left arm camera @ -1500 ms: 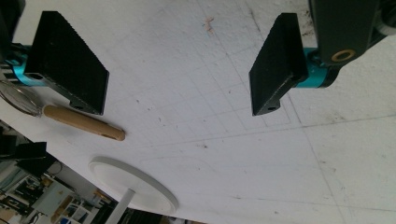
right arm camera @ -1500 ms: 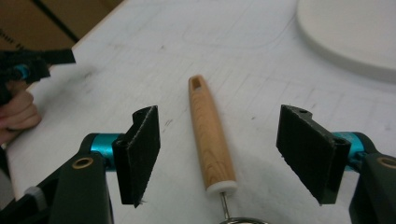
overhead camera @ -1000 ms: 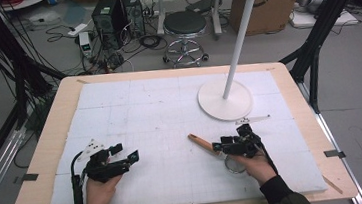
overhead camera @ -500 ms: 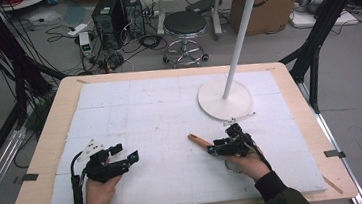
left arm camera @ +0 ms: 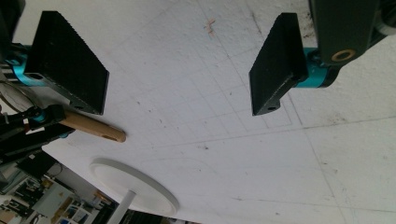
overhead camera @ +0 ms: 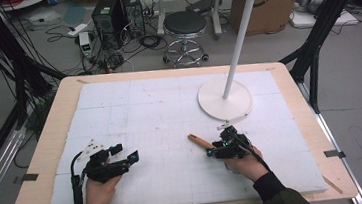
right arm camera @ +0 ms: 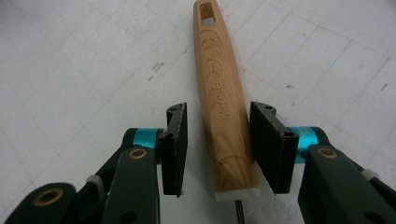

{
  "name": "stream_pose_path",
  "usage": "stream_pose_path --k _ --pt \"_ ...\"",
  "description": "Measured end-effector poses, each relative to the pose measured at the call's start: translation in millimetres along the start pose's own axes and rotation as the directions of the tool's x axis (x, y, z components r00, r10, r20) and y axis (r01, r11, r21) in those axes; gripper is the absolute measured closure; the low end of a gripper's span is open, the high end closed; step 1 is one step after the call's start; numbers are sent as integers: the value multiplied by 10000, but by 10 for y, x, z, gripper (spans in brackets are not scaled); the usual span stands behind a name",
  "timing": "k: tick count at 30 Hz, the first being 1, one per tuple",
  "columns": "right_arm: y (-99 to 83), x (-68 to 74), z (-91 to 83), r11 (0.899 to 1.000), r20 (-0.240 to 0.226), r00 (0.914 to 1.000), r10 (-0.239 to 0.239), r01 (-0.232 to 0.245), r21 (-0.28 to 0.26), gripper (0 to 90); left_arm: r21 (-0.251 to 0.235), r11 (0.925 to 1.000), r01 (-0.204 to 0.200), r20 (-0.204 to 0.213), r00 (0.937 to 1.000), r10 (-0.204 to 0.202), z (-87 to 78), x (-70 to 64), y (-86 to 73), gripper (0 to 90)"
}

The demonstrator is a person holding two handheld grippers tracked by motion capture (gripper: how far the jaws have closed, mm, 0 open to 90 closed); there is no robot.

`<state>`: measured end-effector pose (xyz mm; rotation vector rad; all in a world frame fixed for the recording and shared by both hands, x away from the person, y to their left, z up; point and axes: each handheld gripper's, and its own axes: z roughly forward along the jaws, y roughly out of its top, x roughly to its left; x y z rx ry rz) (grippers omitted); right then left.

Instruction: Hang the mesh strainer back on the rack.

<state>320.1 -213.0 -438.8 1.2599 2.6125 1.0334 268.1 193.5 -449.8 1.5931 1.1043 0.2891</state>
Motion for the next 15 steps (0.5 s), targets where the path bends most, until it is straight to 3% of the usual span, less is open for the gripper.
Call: stream_pose_path --k 7,11,15 --pt "42 65 16 9974 486 9973 -548 524 489 610 28 10000 -18 4 10000 18 -2 -1 -1 205" --pt "76 95 35 9898 728 9898 -1222 1161 831 622 9 10000 -42 16 10000 42 0 -6 -3 204" --pt "100 106 45 9863 747 9882 -1339 1256 1065 624 54 10000 -57 14 10000 57 0 -4 -1 205"
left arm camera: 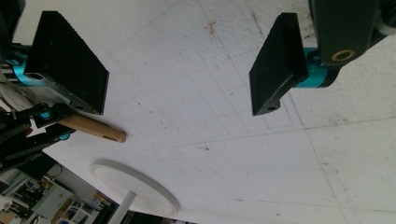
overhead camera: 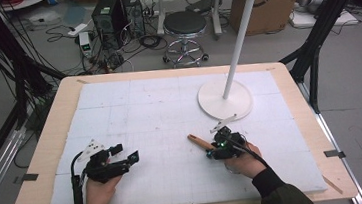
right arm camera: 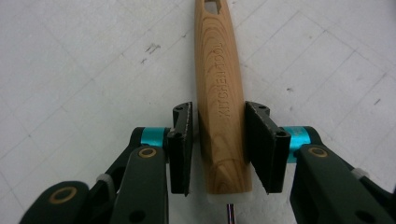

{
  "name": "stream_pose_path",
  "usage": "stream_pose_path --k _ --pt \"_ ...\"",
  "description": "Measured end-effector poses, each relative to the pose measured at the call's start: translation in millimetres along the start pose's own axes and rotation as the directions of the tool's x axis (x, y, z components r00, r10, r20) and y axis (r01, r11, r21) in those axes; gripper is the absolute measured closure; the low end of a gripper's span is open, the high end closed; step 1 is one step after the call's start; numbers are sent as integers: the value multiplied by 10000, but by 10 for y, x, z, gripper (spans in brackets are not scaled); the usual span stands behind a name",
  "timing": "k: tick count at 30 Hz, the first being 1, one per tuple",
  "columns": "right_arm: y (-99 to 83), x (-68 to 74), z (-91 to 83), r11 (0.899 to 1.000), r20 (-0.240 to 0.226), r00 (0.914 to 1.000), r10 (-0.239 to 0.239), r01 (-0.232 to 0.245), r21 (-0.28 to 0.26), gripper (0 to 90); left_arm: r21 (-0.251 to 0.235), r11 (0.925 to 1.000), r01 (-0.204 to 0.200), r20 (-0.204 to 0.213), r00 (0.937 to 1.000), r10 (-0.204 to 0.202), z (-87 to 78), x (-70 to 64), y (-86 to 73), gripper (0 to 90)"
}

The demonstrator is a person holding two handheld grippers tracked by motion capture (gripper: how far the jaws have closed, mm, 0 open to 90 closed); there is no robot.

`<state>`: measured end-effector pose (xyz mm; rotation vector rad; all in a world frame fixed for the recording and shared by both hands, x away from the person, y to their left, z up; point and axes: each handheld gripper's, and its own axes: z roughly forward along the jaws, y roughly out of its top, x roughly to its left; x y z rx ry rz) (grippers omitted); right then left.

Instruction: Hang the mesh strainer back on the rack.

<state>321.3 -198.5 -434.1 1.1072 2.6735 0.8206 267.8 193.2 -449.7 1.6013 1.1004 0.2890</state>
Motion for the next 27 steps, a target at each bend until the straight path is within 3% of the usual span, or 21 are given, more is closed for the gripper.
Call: stream_pose_path --k 6,15,17,23,25,27 --pt "87 2 16 9974 20 9995 -301 300 650 626 -15 10000 -7 -41 10000 7 3 -4 -1 204" --pt "118 64 22 9938 378 9973 -629 592 936 659 -32 10000 -9 -49 10000 9 4 -6 -3 204" --pt "115 71 21 9931 436 9956 -824 784 875 675 -31 10000 -9 -42 10000 9 4 -5 -2 204" --pt "101 41 1 9956 228 9979 -613 595 717 683 -15 10000 11 -18 10000 -11 -2 1 0 205" --pt "80 8 -15 9977 100 9989 -459 454 494 683 -30 10000 5 -16 10000 -5 -1 0 0 204" --pt "52 -46 -79 9999 -208 9998 -18 16 -130 682 -3 10000 6 -23 10000 -6 -1 -2 -1 204"
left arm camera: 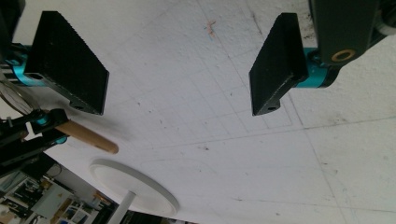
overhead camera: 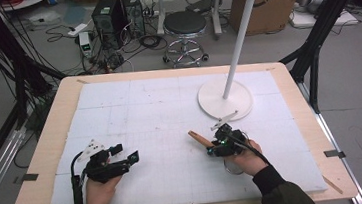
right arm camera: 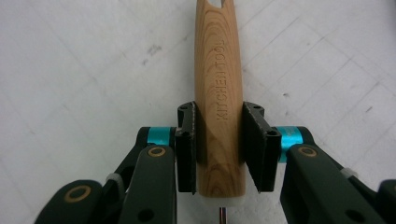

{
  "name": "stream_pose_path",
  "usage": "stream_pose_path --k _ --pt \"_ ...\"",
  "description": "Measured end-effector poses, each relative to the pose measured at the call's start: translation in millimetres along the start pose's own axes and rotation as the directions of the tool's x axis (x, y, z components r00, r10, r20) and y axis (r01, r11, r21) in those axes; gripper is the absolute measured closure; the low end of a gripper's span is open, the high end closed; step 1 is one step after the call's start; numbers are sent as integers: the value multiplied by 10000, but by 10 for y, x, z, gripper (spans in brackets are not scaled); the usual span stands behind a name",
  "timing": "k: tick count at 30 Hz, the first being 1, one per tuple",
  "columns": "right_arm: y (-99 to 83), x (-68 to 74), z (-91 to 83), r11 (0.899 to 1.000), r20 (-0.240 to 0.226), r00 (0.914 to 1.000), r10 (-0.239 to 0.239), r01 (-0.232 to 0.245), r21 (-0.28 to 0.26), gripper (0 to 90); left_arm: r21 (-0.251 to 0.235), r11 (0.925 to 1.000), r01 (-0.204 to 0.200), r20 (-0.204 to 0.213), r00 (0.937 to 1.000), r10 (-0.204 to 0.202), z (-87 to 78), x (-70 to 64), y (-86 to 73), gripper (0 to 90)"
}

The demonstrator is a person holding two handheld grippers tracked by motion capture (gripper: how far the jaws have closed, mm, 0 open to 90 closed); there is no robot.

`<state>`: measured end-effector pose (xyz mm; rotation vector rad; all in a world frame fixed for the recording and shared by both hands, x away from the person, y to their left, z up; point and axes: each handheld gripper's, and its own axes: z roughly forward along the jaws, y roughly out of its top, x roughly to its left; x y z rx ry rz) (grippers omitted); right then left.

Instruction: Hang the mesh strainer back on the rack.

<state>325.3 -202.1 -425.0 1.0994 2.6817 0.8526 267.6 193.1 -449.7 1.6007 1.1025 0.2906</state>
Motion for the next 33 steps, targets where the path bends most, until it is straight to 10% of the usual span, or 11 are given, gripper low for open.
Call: stream_pose_path --k 11,16,17,19,26,33 --pt "-11 -157 -172 9836 -662 9942 844 -937 -1541 681 -14 10000 -20 -3 10000 20 -2 -1 -2 204" --pt "-12 -242 -278 9530 -1062 9848 1371 -1604 -2570 681 -22 10000 -4 13 10000 4 -4 -7 -6 204" --pt "-21 -299 -347 9257 -1349 9761 1706 -2056 -3174 681 -18 10000 15 33 10000 -15 -5 -5 -6 204" --pt "-23 -322 -368 9166 -1427 9742 1750 -2141 -3376 681 -1 10000 36 32 10000 -36 -7 4 -3 204" --pt "28 -506 -694 8068 -2050 9513 2301 -3043 -5064 680 -27 10000 67 4 10000 -67 -6 5 -4 204" --pt "81 -581 -847 7512 -2566 9333 2512 -3552 -5563 680 -53 10000 -78 -43 10000 78 1 -20 -11 203"
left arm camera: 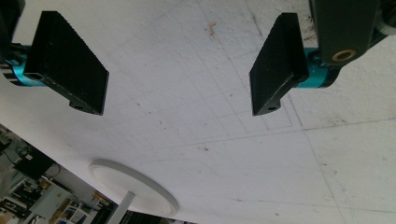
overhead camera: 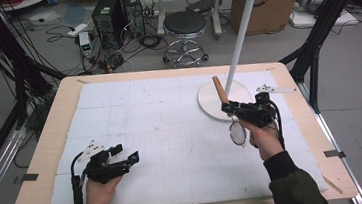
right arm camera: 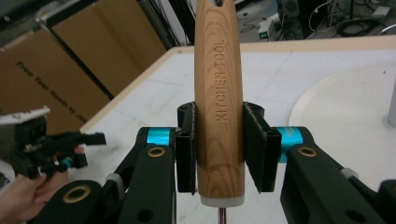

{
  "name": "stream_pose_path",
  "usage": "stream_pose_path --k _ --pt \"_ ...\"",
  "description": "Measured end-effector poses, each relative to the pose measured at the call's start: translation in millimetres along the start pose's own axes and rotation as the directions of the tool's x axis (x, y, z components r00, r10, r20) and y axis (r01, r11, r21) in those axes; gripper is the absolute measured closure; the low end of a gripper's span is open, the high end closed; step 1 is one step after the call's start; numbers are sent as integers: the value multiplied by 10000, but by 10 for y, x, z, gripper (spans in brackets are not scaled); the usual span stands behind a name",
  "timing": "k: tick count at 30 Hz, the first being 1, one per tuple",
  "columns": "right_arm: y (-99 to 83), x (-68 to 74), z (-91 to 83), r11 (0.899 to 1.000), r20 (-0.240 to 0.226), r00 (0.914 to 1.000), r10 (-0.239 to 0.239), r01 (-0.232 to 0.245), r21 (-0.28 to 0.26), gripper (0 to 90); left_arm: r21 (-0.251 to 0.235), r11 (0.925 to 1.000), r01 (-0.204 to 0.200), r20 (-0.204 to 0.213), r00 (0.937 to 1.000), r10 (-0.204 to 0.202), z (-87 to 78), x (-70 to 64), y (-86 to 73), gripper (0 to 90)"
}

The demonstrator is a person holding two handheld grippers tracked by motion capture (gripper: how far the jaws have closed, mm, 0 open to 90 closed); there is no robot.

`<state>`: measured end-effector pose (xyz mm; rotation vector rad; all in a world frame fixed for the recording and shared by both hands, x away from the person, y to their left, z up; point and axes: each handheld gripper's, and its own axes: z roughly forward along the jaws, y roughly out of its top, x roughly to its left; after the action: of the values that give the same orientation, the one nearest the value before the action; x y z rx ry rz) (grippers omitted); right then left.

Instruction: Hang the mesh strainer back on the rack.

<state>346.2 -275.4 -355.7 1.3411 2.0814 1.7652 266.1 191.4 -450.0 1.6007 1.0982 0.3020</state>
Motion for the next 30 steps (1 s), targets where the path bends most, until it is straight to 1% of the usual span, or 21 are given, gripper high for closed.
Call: stream_pose_path --k 1,2,3,6,7,8,9,13,15,19,20,21,22,24,26,28,29,30 --pt "42 -3 -30 9995 -11 10000 31 -31 -309 680 18 10000 -27 8 10000 27 0 -2 0 203" --pt "59 -7 -41 9990 -58 10000 63 -66 -441 680 15 10000 -10 7 10000 9 0 -1 0 202" --pt "59 -7 -41 9990 -58 10000 63 -66 -441 680 17 10000 13 8 10000 -13 -2 4 0 202" --pt "134 -3 -87 9949 -209 9997 112 -133 -1000 680 -5 10000 64 43 10000 -64 -5 5 -1 202" --pt "148 14 -101 9929 -103 9999 74 -86 -1188 680 25 10000 21 36 10000 -21 -5 3 -1 202" --pt "196 55 -136 9884 -151 9999 16 -38 -1517 680 41 10000 -3 51 10000 3 -5 2 0 202" --pt "196 55 -136 9884 -151 9999 16 -38 -1517 680 20 10000 16 33 10000 -16 -2 0 0 202" --pt "296 109 -182 9807 -129 9999 -48 22 -1955 680 23 10000 16 19 10000 -16 5 -2 -1 202" --pt "373 129 -212 9759 -60 9999 -108 92 -2178 680 28 10000 0 44 10000 0 6 -1 0 202" --pt "518 157 -277 9633 20 9998 -190 189 -2677 680 21 10000 12 39 10000 -12 7 2 -1 202" --pt "549 166 -296 9581 79 9996 -264 276 -2852 680 29 10000 -7 52 10000 7 7 0 0 202" --pt "609 180 -335 9496 52 9996 -261 265 -3122 680 31 10000 -32 63 10000 32 6 -1 -1 202" --pt "609 180 -335 9496 52 9996 -261 265 -3122 680 65 9999 -76 54 10000 75 6 0 0 202" --pt "666 187 -373 9431 148 9994 -324 355 -3307 680 58 9999 -86 54 9999 86 5 -3 -2 202" --pt "721 197 -408 9368 171 9994 -301 341 -3482 680 34 9999 -110 70 9999 110 4 -7 -4 202" --pt "808 196 -446 9300 288 9989 -369 449 -3648 680 36 9999 -122 87 9999 121 3 -7 -4 202" --pt "837 194 -452 9272 419 9983 -415 542 -3706 680 29 9999 -108 84 9999 108 4 -6 -4 202" --pt "837 194 -452 9272 419 9983 -415 542 -3706 680 56 9999 -106 95 9999 105 3 -2 -3 202"
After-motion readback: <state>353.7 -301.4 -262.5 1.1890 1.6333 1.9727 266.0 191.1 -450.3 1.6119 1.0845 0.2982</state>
